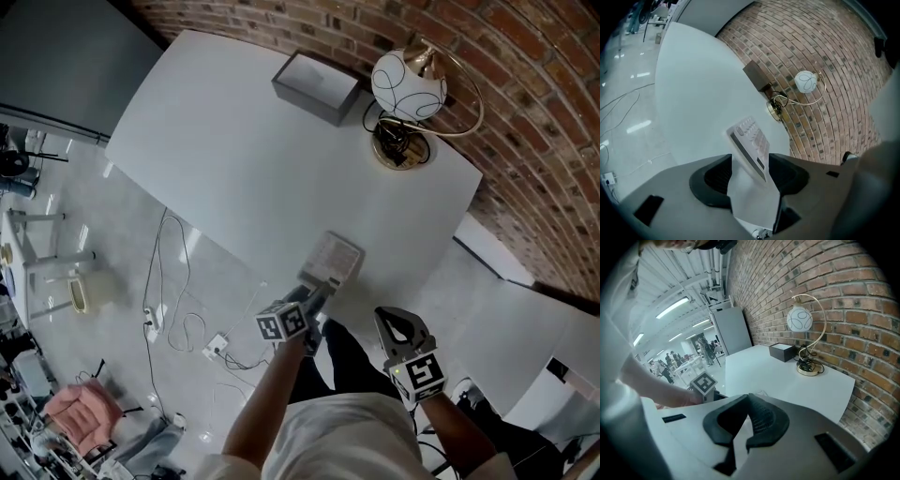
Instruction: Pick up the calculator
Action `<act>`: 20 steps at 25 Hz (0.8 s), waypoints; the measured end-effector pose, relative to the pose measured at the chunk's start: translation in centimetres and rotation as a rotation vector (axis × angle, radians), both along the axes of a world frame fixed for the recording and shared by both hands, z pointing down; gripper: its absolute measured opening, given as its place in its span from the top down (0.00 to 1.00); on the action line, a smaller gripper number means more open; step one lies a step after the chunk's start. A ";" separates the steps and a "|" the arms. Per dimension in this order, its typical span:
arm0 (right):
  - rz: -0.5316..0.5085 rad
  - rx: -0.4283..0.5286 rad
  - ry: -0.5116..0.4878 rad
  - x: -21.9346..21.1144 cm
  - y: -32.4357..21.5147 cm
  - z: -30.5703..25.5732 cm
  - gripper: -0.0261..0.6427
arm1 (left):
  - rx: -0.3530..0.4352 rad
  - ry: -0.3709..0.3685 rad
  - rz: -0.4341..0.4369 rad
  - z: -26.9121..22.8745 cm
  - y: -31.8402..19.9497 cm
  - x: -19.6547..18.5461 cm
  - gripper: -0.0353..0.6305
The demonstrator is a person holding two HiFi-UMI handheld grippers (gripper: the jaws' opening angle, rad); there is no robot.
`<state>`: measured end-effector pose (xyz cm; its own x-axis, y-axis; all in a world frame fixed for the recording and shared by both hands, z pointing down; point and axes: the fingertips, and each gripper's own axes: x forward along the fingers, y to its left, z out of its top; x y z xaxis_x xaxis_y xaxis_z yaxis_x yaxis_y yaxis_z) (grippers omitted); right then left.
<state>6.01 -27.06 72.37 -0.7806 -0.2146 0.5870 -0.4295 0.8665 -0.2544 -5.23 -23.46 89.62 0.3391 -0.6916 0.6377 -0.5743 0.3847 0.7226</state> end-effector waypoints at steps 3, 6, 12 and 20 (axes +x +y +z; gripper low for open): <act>-0.007 -0.006 -0.002 -0.1 -0.1 0.3 0.94 | -0.018 0.024 -0.027 0.6 -0.4 0.1 0.57; -0.009 -0.012 -0.002 0.1 -0.4 0.8 0.94 | -0.010 0.066 -0.056 1.2 -1.1 0.4 0.60; -0.009 -0.019 -0.003 0.4 -0.7 1.4 0.94 | 0.017 0.168 -0.140 2.1 -2.1 0.0 0.72; -0.007 -0.007 -0.008 0.7 -1.2 0.8 0.94 | 0.070 0.169 -0.119 0.0 -3.0 -0.6 0.80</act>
